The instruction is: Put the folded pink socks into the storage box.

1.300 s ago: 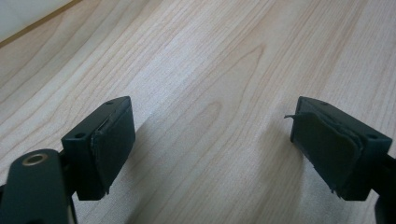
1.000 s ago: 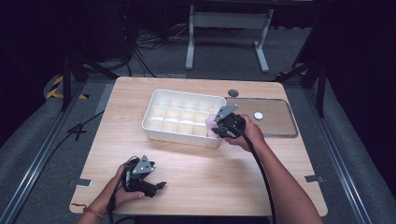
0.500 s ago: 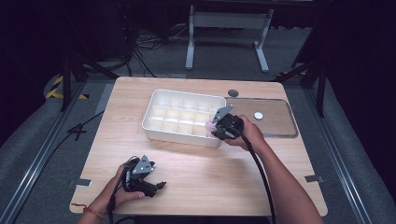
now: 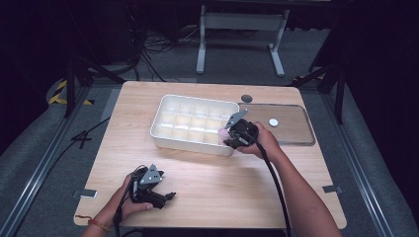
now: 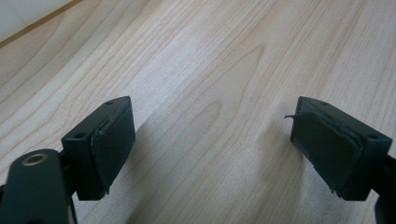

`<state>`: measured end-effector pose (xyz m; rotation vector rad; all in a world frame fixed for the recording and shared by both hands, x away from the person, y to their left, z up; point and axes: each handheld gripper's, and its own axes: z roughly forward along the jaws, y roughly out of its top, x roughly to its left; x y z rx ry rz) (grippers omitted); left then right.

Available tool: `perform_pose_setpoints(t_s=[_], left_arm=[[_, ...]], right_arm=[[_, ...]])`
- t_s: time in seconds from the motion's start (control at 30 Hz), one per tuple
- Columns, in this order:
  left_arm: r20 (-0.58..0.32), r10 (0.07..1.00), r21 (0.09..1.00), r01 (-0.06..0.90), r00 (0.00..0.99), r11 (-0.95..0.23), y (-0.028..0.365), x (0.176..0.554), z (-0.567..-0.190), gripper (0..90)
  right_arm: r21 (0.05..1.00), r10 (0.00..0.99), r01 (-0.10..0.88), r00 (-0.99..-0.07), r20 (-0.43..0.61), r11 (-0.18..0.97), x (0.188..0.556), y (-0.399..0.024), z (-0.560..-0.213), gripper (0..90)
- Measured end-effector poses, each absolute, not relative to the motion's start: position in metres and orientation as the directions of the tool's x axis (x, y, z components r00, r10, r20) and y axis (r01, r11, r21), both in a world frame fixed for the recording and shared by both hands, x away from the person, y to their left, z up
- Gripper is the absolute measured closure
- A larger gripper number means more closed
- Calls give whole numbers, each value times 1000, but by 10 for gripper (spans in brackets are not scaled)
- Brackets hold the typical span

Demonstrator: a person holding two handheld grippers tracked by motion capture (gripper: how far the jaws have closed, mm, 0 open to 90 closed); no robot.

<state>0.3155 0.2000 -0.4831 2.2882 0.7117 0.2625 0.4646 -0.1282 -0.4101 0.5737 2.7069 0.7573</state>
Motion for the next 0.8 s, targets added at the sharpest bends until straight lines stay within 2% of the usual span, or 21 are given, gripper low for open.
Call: perform_pose_setpoints(t_s=[0.27,0.4,0.57,0.8], left_arm=[[-17,562,689,417,827,-592,200,315,-483,142],[-21,565,692,420,825,-587,200,315,-483,142],[-21,565,692,420,825,-587,200,315,-483,142],[-21,565,693,420,825,-586,200,315,-483,142]], right_arm=[[581,474,330,-874,-110,744,466,-133,-407,538],[627,514,368,-856,-61,687,470,-138,-400,524],[649,513,366,-857,-43,667,472,-138,-395,618],[614,517,385,-855,-45,690,474,-131,-401,681]])
